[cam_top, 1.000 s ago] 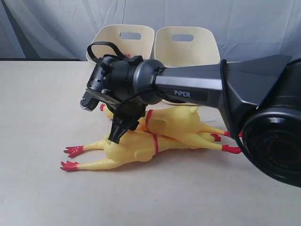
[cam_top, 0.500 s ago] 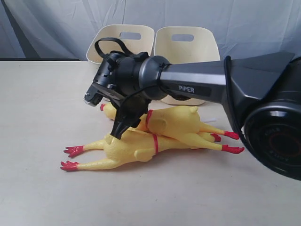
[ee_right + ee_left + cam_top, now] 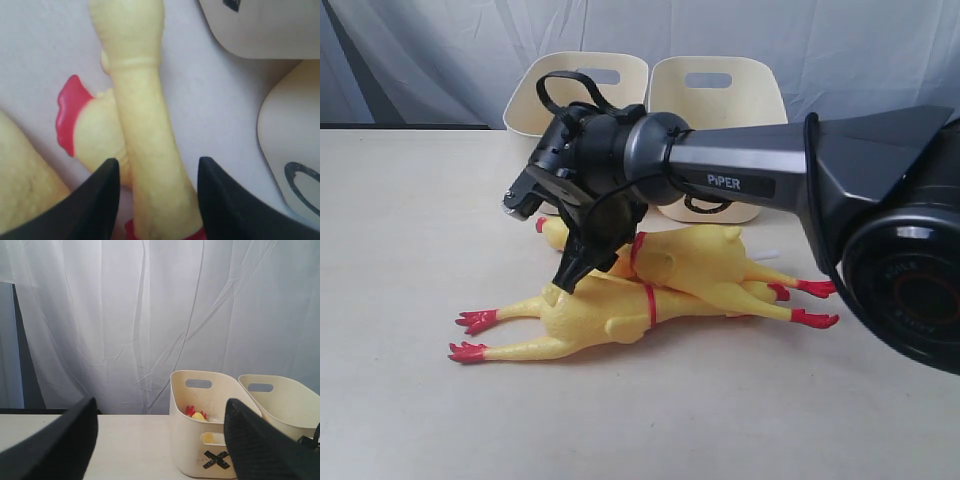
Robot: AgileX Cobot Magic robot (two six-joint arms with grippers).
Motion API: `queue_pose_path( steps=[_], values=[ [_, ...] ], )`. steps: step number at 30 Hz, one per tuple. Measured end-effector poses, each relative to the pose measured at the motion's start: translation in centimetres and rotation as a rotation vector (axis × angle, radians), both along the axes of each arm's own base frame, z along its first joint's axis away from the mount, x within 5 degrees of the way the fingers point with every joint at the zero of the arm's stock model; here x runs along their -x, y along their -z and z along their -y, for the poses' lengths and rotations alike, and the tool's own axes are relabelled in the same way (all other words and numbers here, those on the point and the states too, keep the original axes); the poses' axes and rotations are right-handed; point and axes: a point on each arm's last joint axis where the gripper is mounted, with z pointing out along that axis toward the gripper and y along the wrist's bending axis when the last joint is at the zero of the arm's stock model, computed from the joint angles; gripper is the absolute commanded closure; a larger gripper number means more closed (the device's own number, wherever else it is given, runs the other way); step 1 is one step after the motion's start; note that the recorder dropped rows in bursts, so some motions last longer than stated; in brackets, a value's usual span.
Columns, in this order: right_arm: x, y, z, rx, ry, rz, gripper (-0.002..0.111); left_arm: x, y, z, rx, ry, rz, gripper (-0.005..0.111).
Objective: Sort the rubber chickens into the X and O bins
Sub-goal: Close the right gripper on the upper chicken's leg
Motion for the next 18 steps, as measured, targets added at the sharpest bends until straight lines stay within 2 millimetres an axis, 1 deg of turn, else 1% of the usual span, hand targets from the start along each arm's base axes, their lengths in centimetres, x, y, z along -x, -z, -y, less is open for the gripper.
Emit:
queue_pose_path(
  steps=[3, 9, 12, 14, 18],
  values=[
    [0.0, 0.0, 0.0, -0.001, 0.000, 0.001, 0.062, 0.0, 0.0, 0.0, 0.000, -0.002, 0.000, 0.040],
    [-0.3, 1.1, 0.2, 0.021, 0.004, -0.012, 0.062, 0.0, 0.0, 0.0, 0.000, -0.002, 0.000, 0.040],
    [-0.4, 1.2, 0.2, 0.023, 0.004, -0.014, 0.063, 0.0, 0.0, 0.0, 0.000, -0.002, 0.000, 0.040],
    [-0.4, 1.2, 0.2, 0.023, 0.004, -0.014, 0.066, 0.0, 0.0, 0.0, 0.000, -0.002, 0.000, 0.040],
    [-0.4, 1.2, 0.2, 0.027, 0.001, -0.010, 0.087, 0.0, 0.0, 0.0, 0.000, -0.002, 0.000, 0.040]
  ],
)
